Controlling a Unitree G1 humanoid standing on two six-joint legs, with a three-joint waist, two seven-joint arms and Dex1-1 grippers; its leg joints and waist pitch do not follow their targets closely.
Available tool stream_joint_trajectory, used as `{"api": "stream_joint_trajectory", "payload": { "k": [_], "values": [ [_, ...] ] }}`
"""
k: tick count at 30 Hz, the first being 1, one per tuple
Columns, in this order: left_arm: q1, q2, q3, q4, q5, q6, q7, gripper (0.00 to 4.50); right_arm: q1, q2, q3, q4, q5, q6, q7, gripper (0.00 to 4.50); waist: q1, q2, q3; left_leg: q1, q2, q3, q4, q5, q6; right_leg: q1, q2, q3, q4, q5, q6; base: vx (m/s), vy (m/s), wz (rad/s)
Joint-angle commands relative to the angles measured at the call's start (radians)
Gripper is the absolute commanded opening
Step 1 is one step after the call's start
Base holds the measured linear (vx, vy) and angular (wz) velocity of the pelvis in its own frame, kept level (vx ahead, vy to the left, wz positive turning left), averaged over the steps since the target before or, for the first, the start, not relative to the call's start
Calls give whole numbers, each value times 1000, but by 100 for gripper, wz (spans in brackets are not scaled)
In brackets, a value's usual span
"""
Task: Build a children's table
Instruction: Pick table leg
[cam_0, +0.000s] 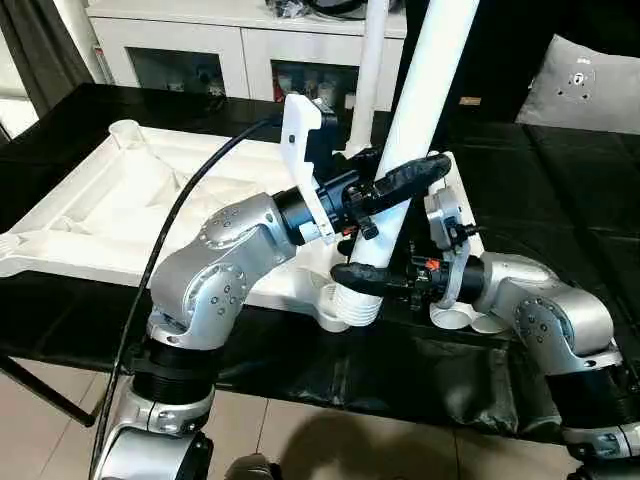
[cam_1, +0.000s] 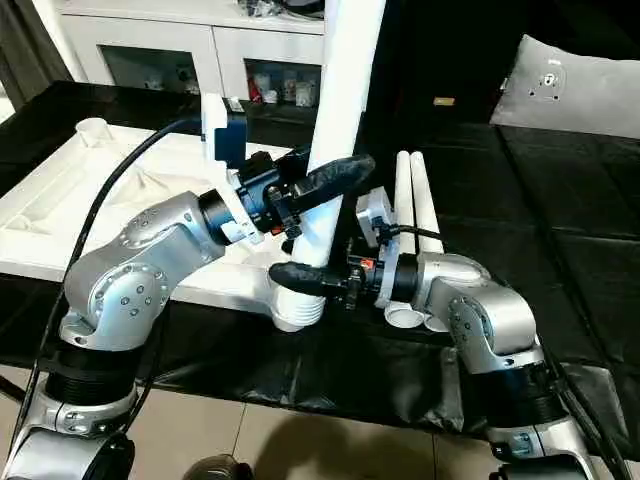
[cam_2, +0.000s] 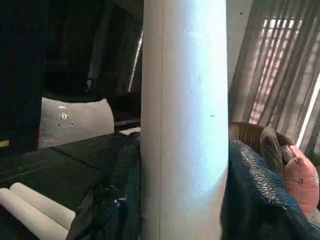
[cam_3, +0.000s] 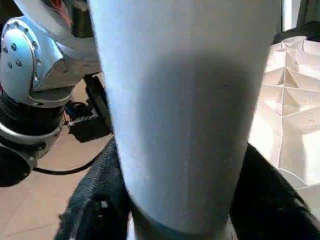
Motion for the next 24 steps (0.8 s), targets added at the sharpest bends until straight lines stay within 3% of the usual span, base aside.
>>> {"api": "stream_joint_trajectory", "payload": {
  "k": [1,5,7,10,17,24],
  "values": [
    [-9,-3,-7,-6,1,-8,-6,179,-3,0,1,2,2,0,0,203,2,-16,-75,12,50,-18,-59,-95,39,56,-81,46,-75,-155,-179,0,0,0],
    [-6,0,-16,-7,0,16,1,179,4,5,7,11,-15,-15,-8,195,2,-15,-75,11,50,-18,-59,-92,40,56,-81,46,-75,-152,-178,0,0,0],
    [-4,-3,-18,-10,-7,23,0,235,3,11,7,19,-29,-30,-23,192,2,-15,-74,12,50,-18,-60,-100,37,54,-82,46,-77,-169,-177,0,0,0],
    [4,-4,-36,-41,-31,48,-15,258,-12,37,11,57,-85,-81,-92,191,0,-14,-74,11,50,-18,-60,-101,26,52,-81,46,-76,-172,-177,0,0,0],
    [8,-25,-60,-58,-33,55,-7,328,-35,91,24,109,-134,-107,-183,191,-2,-10,-74,13,51,-19,-62,-112,16,54,-80,46,-74,-157,-179,0,0,0],
    [16,-61,-39,-91,-95,88,5,333,-24,152,27,141,-185,-184,-252,191,-3,-6,-74,14,51,-20,-64,-128,13,54,-80,47,-74,-143,-185,0,0,0]
  ]
}}
